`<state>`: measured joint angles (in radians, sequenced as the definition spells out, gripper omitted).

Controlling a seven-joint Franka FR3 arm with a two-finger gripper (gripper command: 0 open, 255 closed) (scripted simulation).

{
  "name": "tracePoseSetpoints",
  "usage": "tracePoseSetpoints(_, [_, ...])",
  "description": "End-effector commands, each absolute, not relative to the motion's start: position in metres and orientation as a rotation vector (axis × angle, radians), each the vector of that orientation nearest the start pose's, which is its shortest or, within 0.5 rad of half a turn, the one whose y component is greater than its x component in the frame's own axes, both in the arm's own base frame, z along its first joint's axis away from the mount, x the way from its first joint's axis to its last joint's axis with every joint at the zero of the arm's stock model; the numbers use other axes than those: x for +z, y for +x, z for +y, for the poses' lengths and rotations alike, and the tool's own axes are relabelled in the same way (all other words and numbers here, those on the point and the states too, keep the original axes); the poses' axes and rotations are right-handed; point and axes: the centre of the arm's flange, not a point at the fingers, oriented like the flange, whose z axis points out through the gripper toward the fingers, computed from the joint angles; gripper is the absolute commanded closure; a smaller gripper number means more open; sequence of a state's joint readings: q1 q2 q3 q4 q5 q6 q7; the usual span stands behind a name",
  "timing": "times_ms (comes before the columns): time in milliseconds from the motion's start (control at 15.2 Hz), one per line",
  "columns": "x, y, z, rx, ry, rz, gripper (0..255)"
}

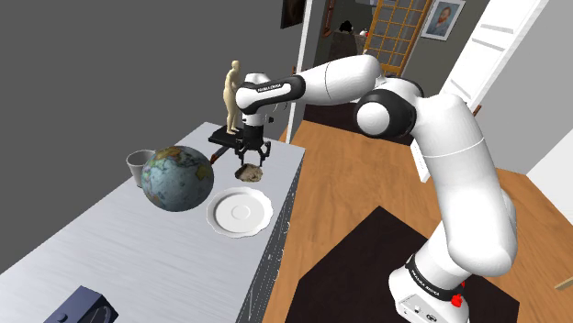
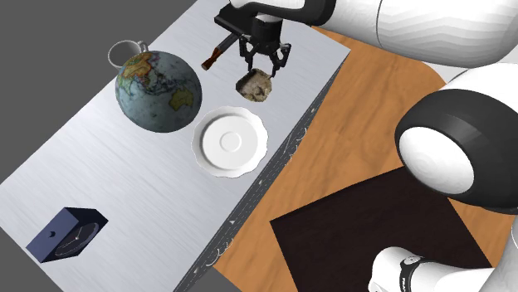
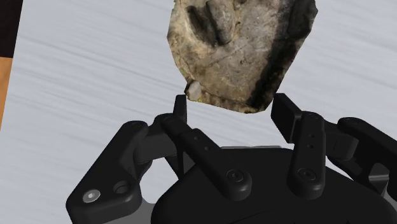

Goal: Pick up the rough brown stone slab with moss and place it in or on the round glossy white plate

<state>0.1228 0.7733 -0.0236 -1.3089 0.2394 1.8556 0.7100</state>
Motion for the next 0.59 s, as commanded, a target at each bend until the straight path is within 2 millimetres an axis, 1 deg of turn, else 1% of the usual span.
tracePoseSetpoints(0, [0.268, 0.712, 0.093, 0.436, -2.829, 1.032, 255])
tracePoseSetpoints(528, [0.311, 0.712, 0.093, 0.436, -2.829, 1.032, 255])
